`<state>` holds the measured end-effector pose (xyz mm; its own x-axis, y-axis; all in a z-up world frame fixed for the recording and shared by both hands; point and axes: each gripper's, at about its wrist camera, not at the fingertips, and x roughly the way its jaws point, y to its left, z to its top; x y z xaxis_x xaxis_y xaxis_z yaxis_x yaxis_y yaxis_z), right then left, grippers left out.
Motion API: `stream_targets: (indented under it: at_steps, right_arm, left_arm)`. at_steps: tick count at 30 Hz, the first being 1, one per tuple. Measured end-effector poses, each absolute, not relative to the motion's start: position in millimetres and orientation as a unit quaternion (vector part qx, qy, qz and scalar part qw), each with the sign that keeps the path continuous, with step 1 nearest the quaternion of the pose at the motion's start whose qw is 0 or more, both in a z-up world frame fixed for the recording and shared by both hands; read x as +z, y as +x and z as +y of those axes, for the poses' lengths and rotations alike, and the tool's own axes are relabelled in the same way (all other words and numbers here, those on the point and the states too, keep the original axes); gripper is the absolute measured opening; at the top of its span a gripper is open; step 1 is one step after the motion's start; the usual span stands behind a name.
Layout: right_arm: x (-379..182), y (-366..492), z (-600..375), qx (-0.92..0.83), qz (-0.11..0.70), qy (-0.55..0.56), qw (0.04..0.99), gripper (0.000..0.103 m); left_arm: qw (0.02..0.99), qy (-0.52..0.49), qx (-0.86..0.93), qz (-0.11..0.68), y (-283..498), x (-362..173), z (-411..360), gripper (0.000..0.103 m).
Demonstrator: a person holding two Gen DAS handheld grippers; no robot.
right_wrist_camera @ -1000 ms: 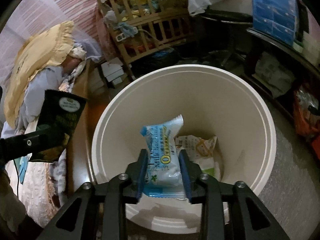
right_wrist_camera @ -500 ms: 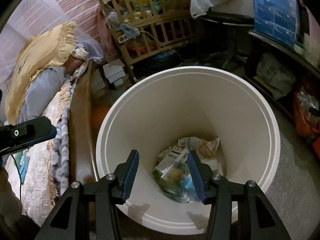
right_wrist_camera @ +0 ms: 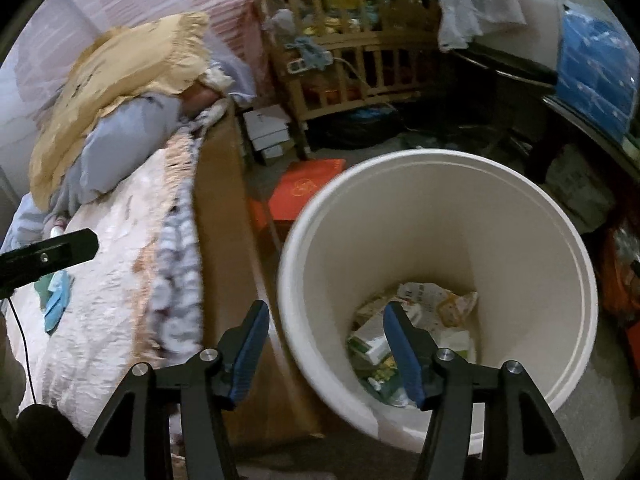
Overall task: Collect trash
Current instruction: 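Move both empty tools back over the trash on the bed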
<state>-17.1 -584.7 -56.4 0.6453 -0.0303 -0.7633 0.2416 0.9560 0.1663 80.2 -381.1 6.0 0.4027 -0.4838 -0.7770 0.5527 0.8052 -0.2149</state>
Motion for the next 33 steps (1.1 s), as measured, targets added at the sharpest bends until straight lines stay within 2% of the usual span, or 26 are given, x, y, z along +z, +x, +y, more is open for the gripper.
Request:
stream_targets:
  at_steps: [18,33]
  right_arm:
    - [-41,23,-455,0.049,0.428,0.076,0.899,0.066]
    - [-59,53,-343,0.16,0.463,0.005,0.872,0.07]
  left_arm:
    - [0.866,-0.005,-0.215,0.452,90,2,-250,0.047]
    - [0.874,-0.042,-0.043,0.482,124,-46,-79,0.047]
